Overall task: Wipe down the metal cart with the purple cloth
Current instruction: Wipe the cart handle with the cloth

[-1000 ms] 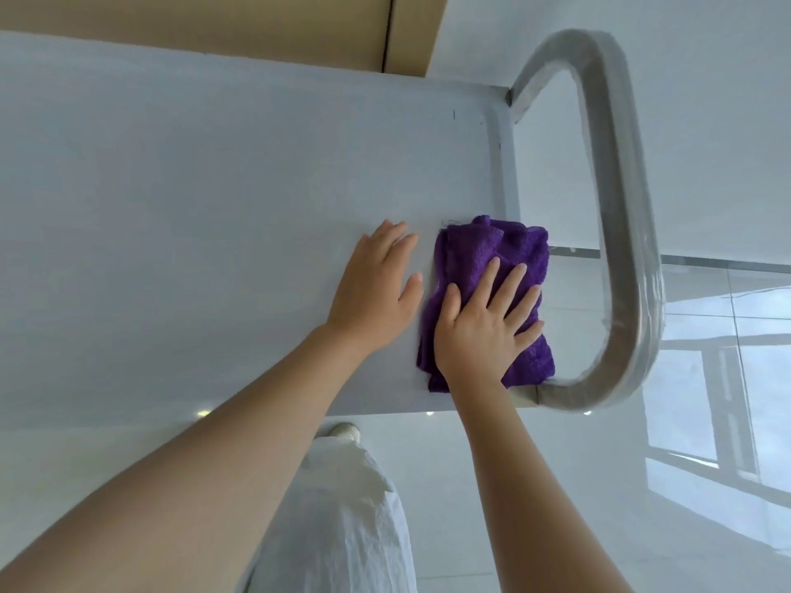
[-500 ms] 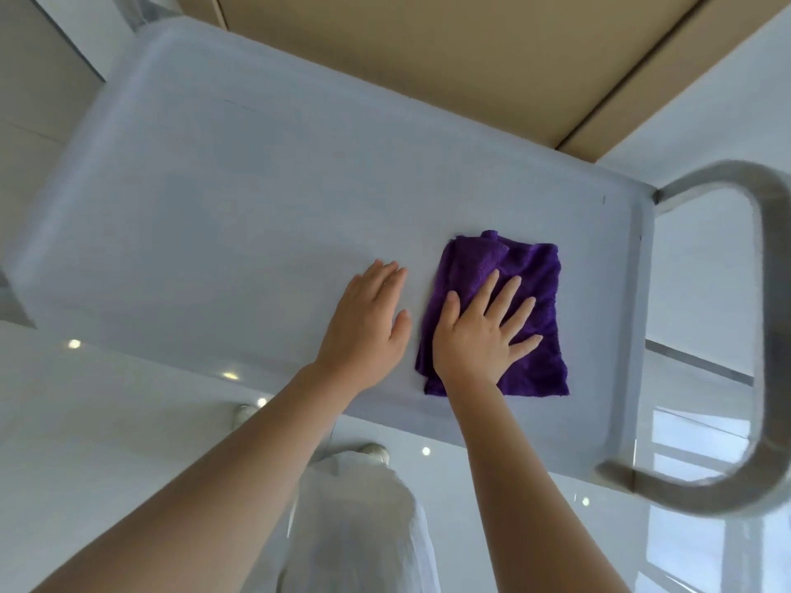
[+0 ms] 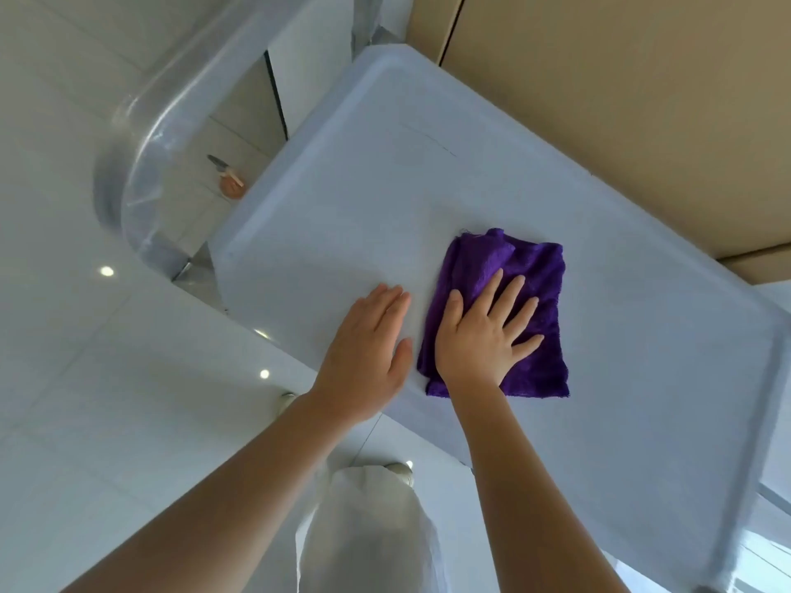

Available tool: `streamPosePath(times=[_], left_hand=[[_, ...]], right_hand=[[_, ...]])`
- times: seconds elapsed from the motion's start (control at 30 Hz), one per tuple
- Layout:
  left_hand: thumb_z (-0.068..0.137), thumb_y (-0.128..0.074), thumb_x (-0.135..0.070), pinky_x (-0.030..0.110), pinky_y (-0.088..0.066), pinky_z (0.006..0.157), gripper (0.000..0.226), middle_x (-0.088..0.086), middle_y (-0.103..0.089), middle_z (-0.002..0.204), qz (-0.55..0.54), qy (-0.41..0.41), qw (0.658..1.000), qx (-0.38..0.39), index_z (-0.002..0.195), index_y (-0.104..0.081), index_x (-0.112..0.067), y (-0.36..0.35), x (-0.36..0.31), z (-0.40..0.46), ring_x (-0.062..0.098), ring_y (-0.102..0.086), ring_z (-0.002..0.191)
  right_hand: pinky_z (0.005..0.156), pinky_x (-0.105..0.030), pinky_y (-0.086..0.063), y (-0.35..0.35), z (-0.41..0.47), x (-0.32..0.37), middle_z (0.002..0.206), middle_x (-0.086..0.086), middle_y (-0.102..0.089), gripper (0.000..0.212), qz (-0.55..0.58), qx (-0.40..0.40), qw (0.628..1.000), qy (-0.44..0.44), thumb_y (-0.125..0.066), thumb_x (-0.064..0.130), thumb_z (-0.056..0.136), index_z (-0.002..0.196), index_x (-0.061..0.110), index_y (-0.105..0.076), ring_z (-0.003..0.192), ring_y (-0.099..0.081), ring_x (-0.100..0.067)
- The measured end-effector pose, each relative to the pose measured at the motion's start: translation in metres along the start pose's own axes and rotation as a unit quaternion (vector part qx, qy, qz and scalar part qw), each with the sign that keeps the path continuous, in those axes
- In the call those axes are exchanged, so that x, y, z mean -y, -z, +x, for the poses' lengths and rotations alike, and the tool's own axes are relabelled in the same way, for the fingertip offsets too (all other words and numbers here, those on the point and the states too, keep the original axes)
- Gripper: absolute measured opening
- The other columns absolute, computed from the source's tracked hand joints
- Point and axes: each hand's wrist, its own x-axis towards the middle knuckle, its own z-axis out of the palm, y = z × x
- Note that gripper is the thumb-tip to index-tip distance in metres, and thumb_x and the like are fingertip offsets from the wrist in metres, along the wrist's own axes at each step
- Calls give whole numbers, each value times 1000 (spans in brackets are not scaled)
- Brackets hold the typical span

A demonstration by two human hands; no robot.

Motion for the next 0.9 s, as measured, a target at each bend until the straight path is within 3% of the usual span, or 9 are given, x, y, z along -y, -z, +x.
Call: streamPosePath(times=[0.23,0.37,0.5,0.57,0.67,0.7,0.77,0.83,0.9], left_hand=[[89,-36,-23,37,-26,108,53,18,-49,135,-43,56,997,-30,133,-45,4,40,46,-10,31,-44,128],[90,-35,-21,31,-31,106,49,16,-51,133,-73,79,990,-93,132,-47,1,60,64,-17,27,-47,125],[91,-37,-25,3,-26,101,50,0,-47,131,-160,133,959,-192,136,-43,-2,81,78,-28,0,-36,123],[91,-38,-32,4,-32,98,51,-5,-47,126,-211,177,930,-241,134,-44,-5,88,82,-34,-3,-40,117],[88,-44,-33,19,-43,97,50,-2,-53,126,-293,239,883,-278,133,-46,-11,98,86,-42,6,-50,116],[88,-46,-30,24,-45,97,47,-2,-54,124,-316,262,866,-287,132,-48,-13,102,88,-45,8,-51,115],[87,-46,-26,27,-46,95,40,-9,-55,118,-337,288,844,-300,126,-50,-21,109,91,-52,10,-53,113],[88,-48,-25,19,-44,91,33,-16,-52,115,-333,301,840,-304,121,-48,-28,115,92,-58,7,-52,111],[94,-49,-22,17,-43,89,31,-10,-52,120,-354,348,820,-285,124,-46,-27,117,94,-63,6,-52,109]], right_hand=[[112,-58,4,-11,-8,90,159,-3,12,65,-41,14,990,133,-17,52,98,150,22,6,144,13,-31],[112,-57,5,-17,-17,134,159,4,8,59,-45,19,979,198,-18,47,100,151,23,-2,145,12,-28],[113,-55,5,-24,-34,164,158,11,-11,50,12,7,970,243,-26,40,101,148,23,-26,146,3,-21],[113,-53,8,-25,-48,173,157,13,-16,47,37,21,962,270,-28,39,101,146,24,-31,146,0,-18],[112,-52,11,-33,-73,182,158,14,-7,50,-7,74,939,336,-25,39,101,150,27,-19,146,5,-17],[113,-54,8,-39,-83,185,158,12,-8,52,-27,76,930,359,-25,39,100,150,26,-19,146,2,-20],[110,-61,-13,-47,-101,190,153,6,-31,53,-36,32,924,379,-26,41,95,143,22,-39,143,-22,-27],[103,-59,-29,-52,-112,190,139,3,-51,52,-40,10,925,378,-30,41,88,126,20,-59,132,-43,-29],[100,-59,-33,-54,-119,184,131,2,-59,48,-37,2,917,397,-34,39,85,114,18,-65,128,-48,-29]])
